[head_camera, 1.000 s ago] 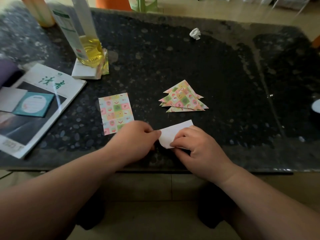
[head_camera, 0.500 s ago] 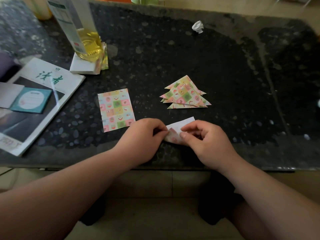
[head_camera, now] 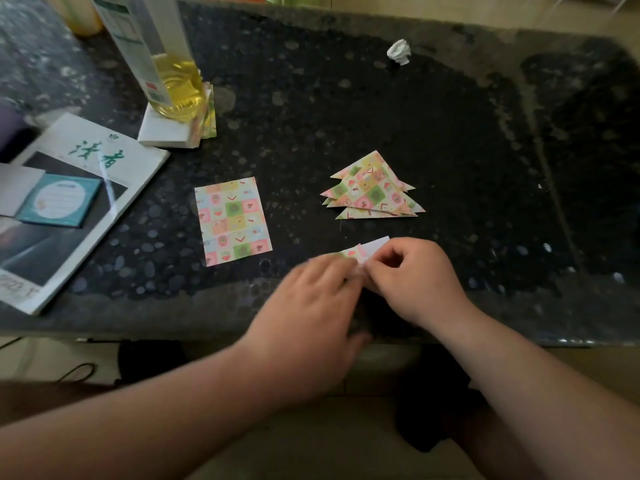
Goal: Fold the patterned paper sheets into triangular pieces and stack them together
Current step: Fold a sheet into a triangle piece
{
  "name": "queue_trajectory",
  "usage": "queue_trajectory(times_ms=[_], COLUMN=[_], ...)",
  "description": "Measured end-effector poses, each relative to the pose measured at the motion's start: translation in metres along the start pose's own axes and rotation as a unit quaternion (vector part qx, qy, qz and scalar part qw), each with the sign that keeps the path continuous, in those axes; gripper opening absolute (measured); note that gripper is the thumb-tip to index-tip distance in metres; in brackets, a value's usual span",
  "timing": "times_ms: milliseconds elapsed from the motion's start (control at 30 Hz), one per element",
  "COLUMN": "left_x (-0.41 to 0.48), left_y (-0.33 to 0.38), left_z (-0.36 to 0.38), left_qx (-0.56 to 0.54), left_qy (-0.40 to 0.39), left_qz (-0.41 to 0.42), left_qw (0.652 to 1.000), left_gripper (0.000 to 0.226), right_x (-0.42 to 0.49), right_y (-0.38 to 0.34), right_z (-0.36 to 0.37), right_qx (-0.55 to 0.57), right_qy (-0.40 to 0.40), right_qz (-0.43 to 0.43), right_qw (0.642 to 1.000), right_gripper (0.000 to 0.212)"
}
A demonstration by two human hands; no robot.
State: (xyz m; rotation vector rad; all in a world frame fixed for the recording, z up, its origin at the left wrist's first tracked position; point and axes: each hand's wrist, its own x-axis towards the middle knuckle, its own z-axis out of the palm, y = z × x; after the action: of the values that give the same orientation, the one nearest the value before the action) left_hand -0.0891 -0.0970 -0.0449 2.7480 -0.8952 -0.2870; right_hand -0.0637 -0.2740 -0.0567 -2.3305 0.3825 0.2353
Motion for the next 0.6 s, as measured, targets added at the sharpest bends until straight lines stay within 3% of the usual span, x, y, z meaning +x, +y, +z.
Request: queue_trajectory(times_ms=[67,133,233,600], left_x=[-0.011,-0.016,-0.012,-0.006], left_y=[0.011,0.014,0.011,0.008], left_z=[0.010,0.016,0.016,0.018], left_qx=[0.045,0.041,0.052,0.049], left_qy=[-0.077,-0.128,-0.083,-0.084], left_qz=[0.025,0.022,0.014,-0.027], left_qw=[0.996,0.991,0.995,0.995], left_gripper=[0.089,0.093,0.093,0.091], right_x=[-0.001,-0.001,0.002,0.009], right_y=[-0.002,-0.004,-0.007,-0.018], right_z=[0.000,0.001,0.002,-0.005], right_qx=[-0.029,-0.062,-0.104,-0.099], right_qy=[-0.007,-0.012,-0.013,-0.037], right_qz=[0.001,0.002,0.012,0.066], right_qw=[1.000,0.998,0.994,0.992], right_gripper=[0.017,0.019,0.019,0.018])
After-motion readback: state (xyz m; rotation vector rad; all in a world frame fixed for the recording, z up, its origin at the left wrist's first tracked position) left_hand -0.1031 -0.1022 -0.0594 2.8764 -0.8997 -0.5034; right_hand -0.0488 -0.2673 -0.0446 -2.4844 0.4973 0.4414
